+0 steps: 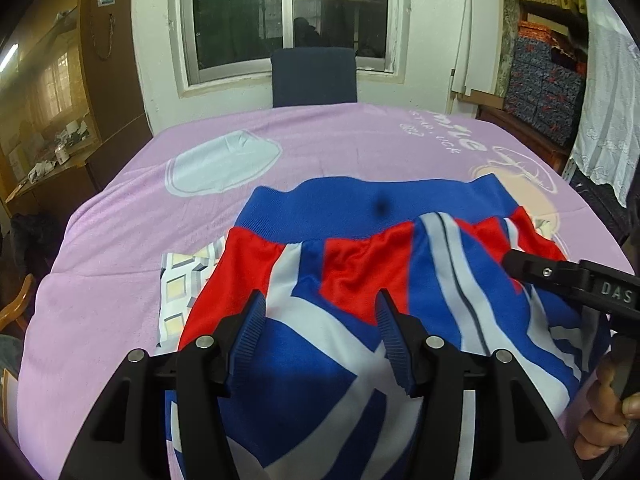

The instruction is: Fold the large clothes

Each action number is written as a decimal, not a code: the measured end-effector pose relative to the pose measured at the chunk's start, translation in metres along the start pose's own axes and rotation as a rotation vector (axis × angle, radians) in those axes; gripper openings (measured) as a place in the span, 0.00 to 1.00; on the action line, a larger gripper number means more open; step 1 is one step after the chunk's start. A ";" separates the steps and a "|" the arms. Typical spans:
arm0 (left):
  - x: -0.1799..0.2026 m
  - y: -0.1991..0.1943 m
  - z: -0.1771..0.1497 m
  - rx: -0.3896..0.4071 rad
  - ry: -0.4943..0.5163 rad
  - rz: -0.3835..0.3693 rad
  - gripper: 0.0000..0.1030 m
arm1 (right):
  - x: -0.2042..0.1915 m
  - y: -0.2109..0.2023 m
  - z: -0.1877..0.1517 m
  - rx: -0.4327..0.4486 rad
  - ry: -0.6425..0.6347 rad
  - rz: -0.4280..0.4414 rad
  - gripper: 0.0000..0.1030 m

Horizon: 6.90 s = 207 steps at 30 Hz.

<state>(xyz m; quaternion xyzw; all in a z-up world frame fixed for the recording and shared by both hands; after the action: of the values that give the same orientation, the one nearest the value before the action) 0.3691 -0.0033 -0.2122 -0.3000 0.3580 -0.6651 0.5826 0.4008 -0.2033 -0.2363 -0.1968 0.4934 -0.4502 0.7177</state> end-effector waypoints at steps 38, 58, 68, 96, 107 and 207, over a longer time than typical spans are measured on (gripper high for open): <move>0.008 0.022 -0.007 -0.062 0.046 0.050 0.75 | -0.007 -0.002 -0.004 0.001 -0.035 -0.014 0.47; 0.028 -0.028 -0.005 0.107 0.082 0.026 0.74 | -0.033 -0.054 -0.034 0.103 -0.086 -0.005 0.67; 0.033 -0.047 -0.003 0.161 0.088 0.001 0.74 | -0.022 -0.094 -0.059 0.163 -0.012 0.029 0.68; 0.028 0.000 -0.018 -0.067 0.077 -0.023 0.75 | 0.026 -0.100 -0.116 0.077 0.300 0.041 0.68; 0.016 0.012 -0.018 -0.104 0.040 -0.011 0.82 | 0.048 -0.086 -0.114 0.076 0.477 0.093 0.68; 0.051 -0.014 0.080 -0.295 0.103 -0.661 0.17 | -0.111 -0.054 -0.071 0.312 -0.465 -0.452 0.42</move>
<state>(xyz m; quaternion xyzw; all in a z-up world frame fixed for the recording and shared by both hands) 0.4195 -0.0631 -0.1559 -0.4463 0.3628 -0.7729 0.2680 0.3018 -0.1267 -0.1696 -0.2860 0.1862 -0.6107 0.7146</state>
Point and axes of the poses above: each gripper's, at about its wrist camera, not at the fingertips, and y roughly the way its jaws point, x to its right, z to its top, the point moved 7 cm from there along y, roughly the way its jaws point, and after that the axes turned 12 degrees about -x, right-handed, at the moved point
